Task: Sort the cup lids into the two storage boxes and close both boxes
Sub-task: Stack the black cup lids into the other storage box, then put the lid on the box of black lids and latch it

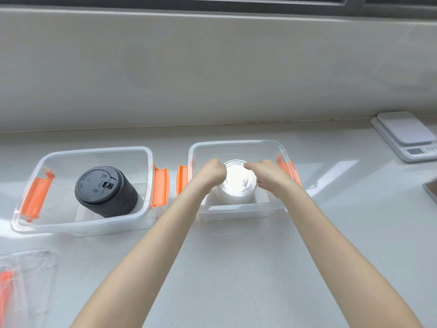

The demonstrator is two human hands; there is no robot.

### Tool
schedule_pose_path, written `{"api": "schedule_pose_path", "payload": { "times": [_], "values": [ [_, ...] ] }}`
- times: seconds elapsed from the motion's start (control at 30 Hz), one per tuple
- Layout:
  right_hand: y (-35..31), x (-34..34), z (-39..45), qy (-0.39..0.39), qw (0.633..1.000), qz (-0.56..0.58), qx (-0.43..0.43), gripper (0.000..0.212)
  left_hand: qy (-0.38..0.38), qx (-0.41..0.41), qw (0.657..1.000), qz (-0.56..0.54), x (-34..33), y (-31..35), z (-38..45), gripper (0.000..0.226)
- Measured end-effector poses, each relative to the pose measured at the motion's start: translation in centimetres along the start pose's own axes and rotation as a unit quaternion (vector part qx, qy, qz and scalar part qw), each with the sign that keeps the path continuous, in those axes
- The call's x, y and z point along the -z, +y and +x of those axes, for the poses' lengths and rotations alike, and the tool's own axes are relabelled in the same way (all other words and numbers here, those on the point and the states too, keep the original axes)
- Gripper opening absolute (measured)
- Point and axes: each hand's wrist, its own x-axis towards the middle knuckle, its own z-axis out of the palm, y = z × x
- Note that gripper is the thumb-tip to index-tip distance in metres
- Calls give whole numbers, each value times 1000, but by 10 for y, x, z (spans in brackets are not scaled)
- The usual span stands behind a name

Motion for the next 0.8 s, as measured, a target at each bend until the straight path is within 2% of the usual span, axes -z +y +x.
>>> {"api": "schedule_pose_path", "payload": {
  "times": [0.07,0.1,0.2,0.27,0.4,0.5,0.63,0.7,0.8],
  "values": [
    [-9,-1,-13,31,998,-2,56,46,21,-32,999,0,9,0,-13,44],
    [-17,-8,-26,47,995,-5,93,50,38,-52,998,-2,17,-4,-25,46],
    [-31,-17,-56,68,980,47,182,38,54,-93,994,-29,29,-12,-51,45],
    [-39,-32,-86,40,967,77,240,29,66,-117,987,-85,43,-30,-78,39],
    [-48,-80,-136,-77,938,90,327,17,111,-155,963,-190,78,-85,-132,22],
    [-46,-128,-157,-166,926,75,331,20,187,-141,944,-234,101,-143,-160,19],
    [-37,-203,-171,-228,928,43,291,21,313,-46,916,-246,129,-236,-188,20],
    [-30,-237,-174,-238,936,30,259,17,354,13,915,-195,138,-273,-197,26],
    [-17,-290,-179,-251,946,38,201,15,347,93,929,-86,148,-328,-209,43]
  ]
}}
